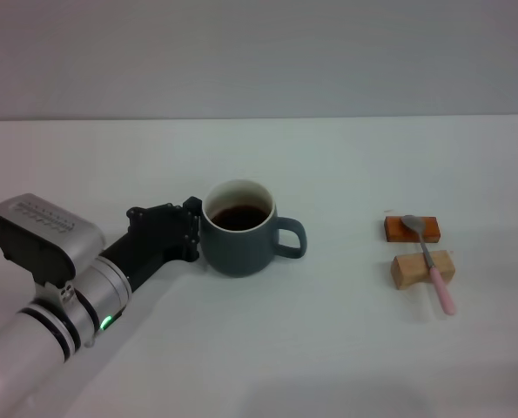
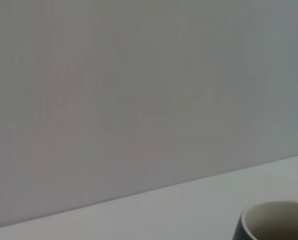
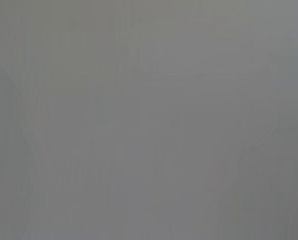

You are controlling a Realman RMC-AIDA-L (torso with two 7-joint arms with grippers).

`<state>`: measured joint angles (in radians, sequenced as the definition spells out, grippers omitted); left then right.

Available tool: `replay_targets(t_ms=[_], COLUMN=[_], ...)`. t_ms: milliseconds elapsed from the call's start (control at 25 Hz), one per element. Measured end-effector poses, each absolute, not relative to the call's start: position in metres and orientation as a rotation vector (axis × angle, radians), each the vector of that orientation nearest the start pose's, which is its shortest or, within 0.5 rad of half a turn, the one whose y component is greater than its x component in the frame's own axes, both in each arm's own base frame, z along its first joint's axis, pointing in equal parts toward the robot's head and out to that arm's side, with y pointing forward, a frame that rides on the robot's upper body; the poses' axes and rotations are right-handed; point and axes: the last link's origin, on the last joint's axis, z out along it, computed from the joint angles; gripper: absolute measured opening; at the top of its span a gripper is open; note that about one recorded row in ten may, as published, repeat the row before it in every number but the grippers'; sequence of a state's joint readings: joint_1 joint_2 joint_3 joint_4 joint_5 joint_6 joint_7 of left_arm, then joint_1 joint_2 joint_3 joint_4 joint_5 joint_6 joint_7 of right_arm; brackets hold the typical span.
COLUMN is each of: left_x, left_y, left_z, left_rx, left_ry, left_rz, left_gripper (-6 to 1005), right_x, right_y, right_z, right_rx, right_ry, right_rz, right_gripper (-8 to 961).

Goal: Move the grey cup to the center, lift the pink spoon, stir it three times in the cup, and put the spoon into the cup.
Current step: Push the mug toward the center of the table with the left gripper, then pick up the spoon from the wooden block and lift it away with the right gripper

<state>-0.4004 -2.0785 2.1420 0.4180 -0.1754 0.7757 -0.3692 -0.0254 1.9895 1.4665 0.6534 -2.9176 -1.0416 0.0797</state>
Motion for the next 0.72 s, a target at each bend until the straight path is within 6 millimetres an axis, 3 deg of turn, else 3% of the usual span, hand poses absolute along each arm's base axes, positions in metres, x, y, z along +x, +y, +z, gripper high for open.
replay_targets(t_ms=[360,720], left_x=[-0.288,-0.322], left_y=[0.322,0.337], left_z=[-0.093,-0.039], left_rx=[-2.078,-1.778], left_ry=[-0.663,-0.735], left_rz=[-0.629,-0.68], left_gripper=[105,110], right_x=[0.376,0.363], right_y=[0.263,0.262], right_z=[0.074,0.051], right_rx=[-1.411,-1.39], right_ry=[0.417,0.47], right_rz=[0.55,0.601], right_gripper=[523,522])
